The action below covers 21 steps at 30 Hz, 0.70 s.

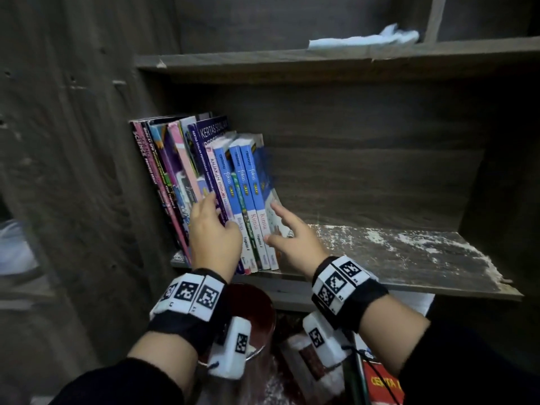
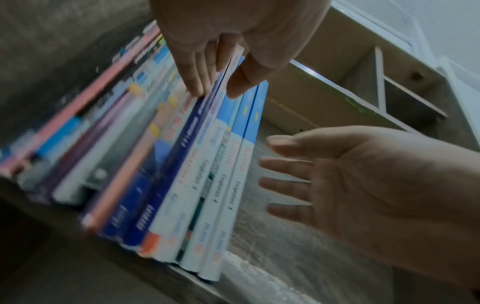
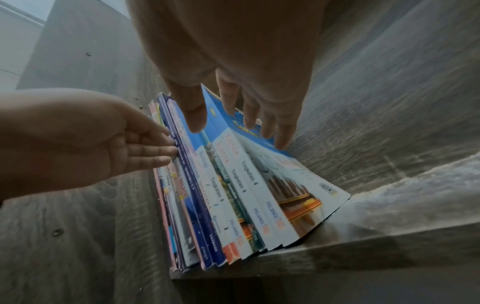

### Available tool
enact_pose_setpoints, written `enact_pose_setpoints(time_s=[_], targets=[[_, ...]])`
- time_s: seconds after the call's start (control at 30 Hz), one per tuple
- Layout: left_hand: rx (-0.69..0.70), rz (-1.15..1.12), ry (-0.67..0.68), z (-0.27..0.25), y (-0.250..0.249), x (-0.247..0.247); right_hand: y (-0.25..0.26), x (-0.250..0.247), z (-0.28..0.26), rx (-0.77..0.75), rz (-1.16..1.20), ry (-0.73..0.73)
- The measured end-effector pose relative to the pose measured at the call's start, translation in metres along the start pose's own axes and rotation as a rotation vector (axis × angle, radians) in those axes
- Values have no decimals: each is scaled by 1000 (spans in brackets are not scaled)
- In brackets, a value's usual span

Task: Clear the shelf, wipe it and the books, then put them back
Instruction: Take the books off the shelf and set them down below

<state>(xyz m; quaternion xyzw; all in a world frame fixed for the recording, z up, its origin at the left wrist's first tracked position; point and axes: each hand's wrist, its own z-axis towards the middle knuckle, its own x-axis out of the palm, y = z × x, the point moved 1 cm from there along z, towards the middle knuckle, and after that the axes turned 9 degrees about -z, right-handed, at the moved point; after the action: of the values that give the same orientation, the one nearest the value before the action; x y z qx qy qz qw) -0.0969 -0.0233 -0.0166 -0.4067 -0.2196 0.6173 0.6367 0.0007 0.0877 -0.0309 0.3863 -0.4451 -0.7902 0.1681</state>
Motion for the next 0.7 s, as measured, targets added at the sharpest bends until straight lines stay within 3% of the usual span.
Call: enact_pose_setpoints(time_s=[0.23, 0.4, 0.5, 0.7], targets=[[-86, -60, -140, -5, -5, 19, -10, 7, 5, 0, 78, 126], [-77, -115, -161, 1, -4, 20, -14, 6, 9, 2, 120, 154], [-53, -17, -117, -1, -7, 27, -17, 7, 10, -4, 137, 164], [18, 107, -204, 14, -16, 21, -32, 6, 17, 1, 149, 178]])
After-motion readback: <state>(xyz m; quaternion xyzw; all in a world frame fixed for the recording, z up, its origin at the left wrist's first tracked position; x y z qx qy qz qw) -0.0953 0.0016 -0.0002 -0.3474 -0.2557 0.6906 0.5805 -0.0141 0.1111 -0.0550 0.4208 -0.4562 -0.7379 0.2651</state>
